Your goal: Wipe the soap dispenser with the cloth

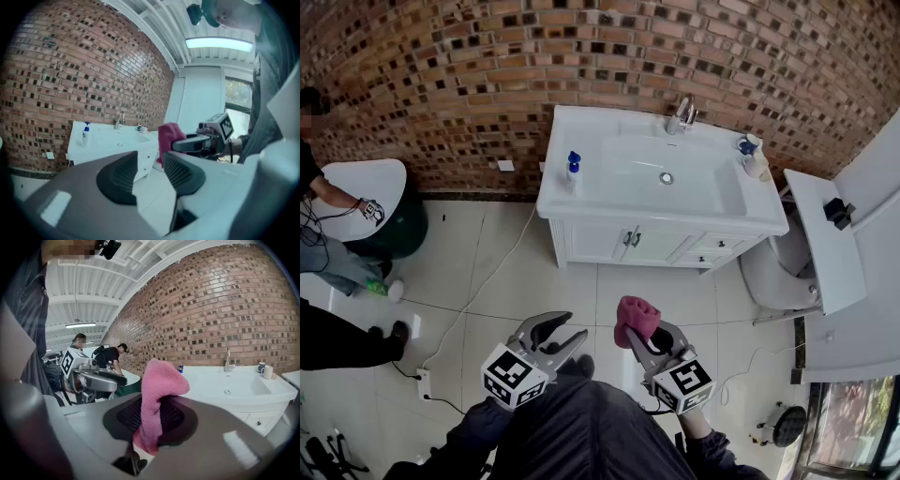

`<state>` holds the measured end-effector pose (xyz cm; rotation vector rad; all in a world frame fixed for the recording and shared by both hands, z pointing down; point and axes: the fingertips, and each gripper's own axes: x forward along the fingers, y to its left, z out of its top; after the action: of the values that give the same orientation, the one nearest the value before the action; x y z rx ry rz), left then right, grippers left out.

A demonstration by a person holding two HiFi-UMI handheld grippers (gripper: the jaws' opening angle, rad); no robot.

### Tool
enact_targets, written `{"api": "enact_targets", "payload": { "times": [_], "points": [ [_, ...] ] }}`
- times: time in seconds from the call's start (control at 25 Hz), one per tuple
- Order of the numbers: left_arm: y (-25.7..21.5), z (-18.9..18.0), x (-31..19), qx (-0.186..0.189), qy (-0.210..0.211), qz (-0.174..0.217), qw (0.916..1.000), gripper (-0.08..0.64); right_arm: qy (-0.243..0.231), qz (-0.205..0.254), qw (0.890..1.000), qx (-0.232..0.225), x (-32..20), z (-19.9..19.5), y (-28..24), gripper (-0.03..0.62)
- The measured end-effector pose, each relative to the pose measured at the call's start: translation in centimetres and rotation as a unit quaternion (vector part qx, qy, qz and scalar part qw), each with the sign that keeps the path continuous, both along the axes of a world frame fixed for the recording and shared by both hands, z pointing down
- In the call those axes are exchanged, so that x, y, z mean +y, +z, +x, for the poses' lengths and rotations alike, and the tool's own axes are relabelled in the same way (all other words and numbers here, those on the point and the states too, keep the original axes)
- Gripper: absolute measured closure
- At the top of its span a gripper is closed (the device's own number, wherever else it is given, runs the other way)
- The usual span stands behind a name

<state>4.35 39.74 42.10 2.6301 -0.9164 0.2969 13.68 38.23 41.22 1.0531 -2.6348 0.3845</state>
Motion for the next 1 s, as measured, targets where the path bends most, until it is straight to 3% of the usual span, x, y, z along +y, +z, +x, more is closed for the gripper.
{"api": "enact_targets", "payload": {
  "times": [0.48,0.84,1.0],
  "points": [
    [-0.2,-2.7,-9.5,-0.004,-0.021,0.003,0.9998,0.408,-0.025,-0.012,1.0,0.009,-9.0,-2.4,0.7,0.522],
    [1.3,-5.2,-23.0,-0.008,-0.001,-0.012,0.9999,0.407,-0.039,0.0,0.998,0.052,-24.9,-5.8,0.6,0.522],
    [1.4,-6.5,-28.9,-0.018,0.018,-0.01,0.9996,0.396,-0.066,0.012,0.993,0.097,-31.7,-8.2,0.0,0.522]
  ]
}}
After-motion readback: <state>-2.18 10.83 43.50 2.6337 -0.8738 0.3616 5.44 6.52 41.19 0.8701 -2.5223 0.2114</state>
